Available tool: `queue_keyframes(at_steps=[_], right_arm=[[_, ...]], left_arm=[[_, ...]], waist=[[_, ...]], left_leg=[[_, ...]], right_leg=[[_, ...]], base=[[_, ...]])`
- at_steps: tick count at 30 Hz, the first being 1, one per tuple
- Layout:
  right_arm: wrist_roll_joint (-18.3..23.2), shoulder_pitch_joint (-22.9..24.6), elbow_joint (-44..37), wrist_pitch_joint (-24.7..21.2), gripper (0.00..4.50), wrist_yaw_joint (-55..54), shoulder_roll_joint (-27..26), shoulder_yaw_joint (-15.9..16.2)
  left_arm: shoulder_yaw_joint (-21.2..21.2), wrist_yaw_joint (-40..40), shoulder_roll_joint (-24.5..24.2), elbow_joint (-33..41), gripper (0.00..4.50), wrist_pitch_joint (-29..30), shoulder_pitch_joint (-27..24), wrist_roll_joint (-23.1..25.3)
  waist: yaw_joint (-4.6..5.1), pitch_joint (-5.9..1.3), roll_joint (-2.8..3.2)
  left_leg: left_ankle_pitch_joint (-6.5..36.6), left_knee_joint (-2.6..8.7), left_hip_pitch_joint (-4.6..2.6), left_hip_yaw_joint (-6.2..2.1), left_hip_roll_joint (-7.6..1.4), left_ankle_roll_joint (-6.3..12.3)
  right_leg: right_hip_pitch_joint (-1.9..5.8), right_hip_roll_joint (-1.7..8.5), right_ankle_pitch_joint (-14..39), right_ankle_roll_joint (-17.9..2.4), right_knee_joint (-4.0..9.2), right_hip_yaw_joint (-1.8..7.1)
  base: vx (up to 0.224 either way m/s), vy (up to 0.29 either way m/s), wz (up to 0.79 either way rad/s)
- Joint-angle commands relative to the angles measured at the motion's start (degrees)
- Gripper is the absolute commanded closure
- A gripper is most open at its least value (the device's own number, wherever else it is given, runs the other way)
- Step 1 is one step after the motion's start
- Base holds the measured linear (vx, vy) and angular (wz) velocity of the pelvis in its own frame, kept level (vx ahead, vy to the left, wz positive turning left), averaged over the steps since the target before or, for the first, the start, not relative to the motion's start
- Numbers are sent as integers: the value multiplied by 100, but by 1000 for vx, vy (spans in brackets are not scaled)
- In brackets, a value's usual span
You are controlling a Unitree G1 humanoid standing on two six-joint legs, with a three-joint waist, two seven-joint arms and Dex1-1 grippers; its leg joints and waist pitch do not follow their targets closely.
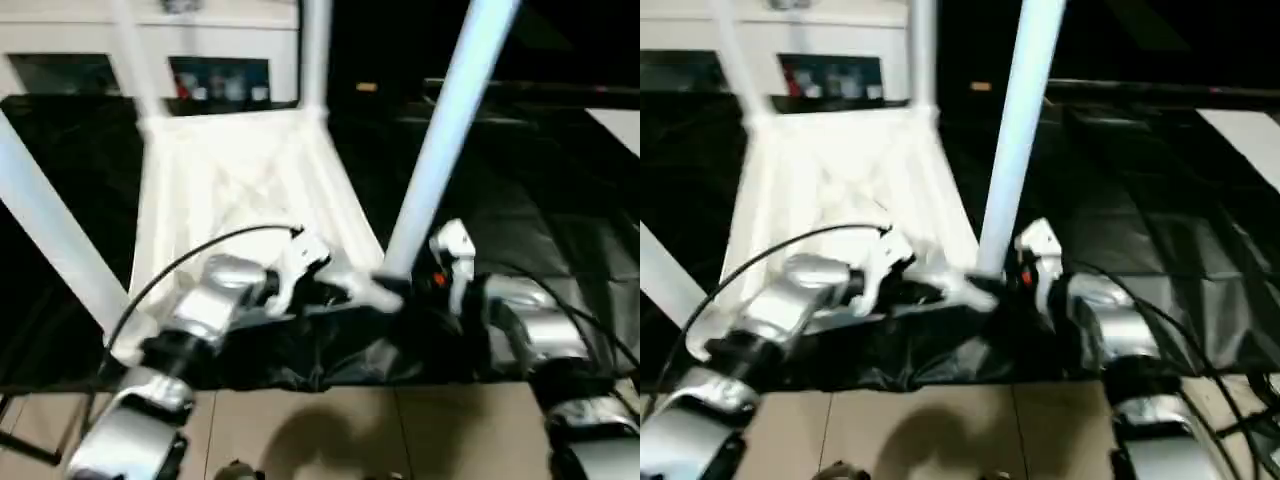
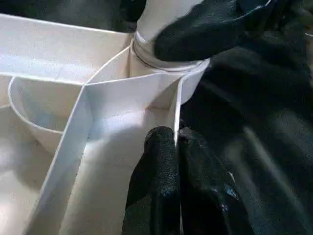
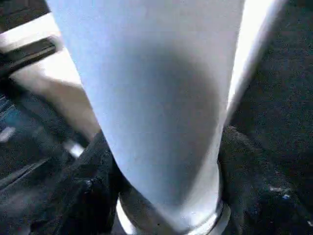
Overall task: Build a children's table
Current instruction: Rotate leg to tighten
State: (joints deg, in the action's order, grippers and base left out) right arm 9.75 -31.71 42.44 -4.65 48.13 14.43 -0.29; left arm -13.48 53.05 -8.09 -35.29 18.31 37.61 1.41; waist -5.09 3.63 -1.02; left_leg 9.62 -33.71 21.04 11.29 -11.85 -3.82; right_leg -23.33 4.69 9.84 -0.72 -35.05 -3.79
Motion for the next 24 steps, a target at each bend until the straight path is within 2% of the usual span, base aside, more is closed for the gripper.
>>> queue_keyframes(at_steps=[1, 2, 4, 7, 8, 10, 12, 15, 16, 19, 21, 22, 24], right_arm=[[-99, -115, 244, 39, 200, -432, -490, 195], [-101, -129, 262, 47, 200, -484, -516, 184], [-116, -239, 365, 135, 200, -844, -740, 124], [-45, -309, 403, 282, 200, -915, -897, 34], [8, -317, 397, 299, 144, -875, -914, -5], [79, -300, 340, 270, 130, -691, -893, -31], [38, -245, 243, 273, 124, -471, -803, 46], [-44, -125, 46, 326, 85, -9, -568, 242], [-78, 13, -193, 323, 81, 488, -296, 420], [-80, 124, -375, 325, 81, 1001, 3, 529], [-120, 135, -374, 422, 81, 1142, 114, 551], [-141, 140, -376, 475, 81, 1348, 265, 568], [-103, 167, -437, 421, 81, 1688, 432, 595]], left_arm=[[190, -571, 528, 61, 450, -104, 252, -261], [187, -605, 548, 58, 450, -109, 256, -252], [172, -895, 717, 57, 450, -161, 284, -169], [164, -877, 823, 113, 450, -226, 262, -194], [150, -814, 830, 154, 450, -260, 235, -217], [99, -657, 796, 232, 450, -323, 170, -236], [57, -540, 728, 277, 450, -336, 126, -241], [-14, -303, 568, 333, 450, -334, 76, -260], [-82, 20, 392, 396, 450, -409, 28, -276], [-141, 394, 187, 467, 450, -476, -16, -304], [-177, 575, 88, 491, 450, -510, -31, -307], [-231, 861, -67, 528, 450, -553, -56, -321], [-272, 1184, -230, 577, 450, -574, -84, -361]], waist=[[-38, -442, -33], [-16, -446, -62], [-8, -458, -50], [-17, -457, -49], [-17, -456, -46], [-14, -448, -35], [-16, -446, -39], [-24, -446, -33], [-32, -446, -45], [-55, -433, -46], [-60, -413, -41], [-81, -408, -32], [-103, -403, -29]], left_leg=[[1117, 361, -48, -90, -125, 183], [1031, 357, -27, -84, -109, 221], [914, 344, -21, -73, -112, 316], [887, 343, -22, -70, -114, 388], [915, 343, -24, -67, -114, 401], [991, 352, -40, -69, -127, 402], [1043, 352, -34, -69, -124, 403], [1036, 352, -39, -70, -131, 407], [1024, 343, -33, -64, -129, 449], [1049, 348, -35, -65, -136, 502], [1211, 354, -53, -59, -142, 450], [1354, 365, -71, -71, -153, 365], [1410, 373, -78, -69, -165, 328]], right_leg=[[291, 368, 1454, -1152, 444, 230], [309, 349, 1288, -1179, 434, 224], [311, 350, 1019, -1275, 410, 223], [316, 348, 959, -1305, 405, 222], [315, 348, 981, -1308, 411, 223], [305, 341, 1010, -1329, 416, 220], [319, 349, 1049, -1325, 422, 223], [320, 348, 1012, -1335, 420, 224], [325, 349, 968, -1344, 415, 227], [317, 350, 1030, -1321, 427, 229], [293, 350, 1315, -1282, 456, 227], [276, 365, 1644, -1219, 481, 223], [269, 355, 1701, -1200, 480, 228]], base=[[0, 0, 0], [0, 0, 0], [0, 0, 0], [0, 0, 0], [0, 0, 0], [0, 0, 0], [0, 0, 0], [0, 0, 0], [0, 0, 0], [0, 0, 0], [0, 0, 0], [0, 0, 0], [0, 0, 0]])
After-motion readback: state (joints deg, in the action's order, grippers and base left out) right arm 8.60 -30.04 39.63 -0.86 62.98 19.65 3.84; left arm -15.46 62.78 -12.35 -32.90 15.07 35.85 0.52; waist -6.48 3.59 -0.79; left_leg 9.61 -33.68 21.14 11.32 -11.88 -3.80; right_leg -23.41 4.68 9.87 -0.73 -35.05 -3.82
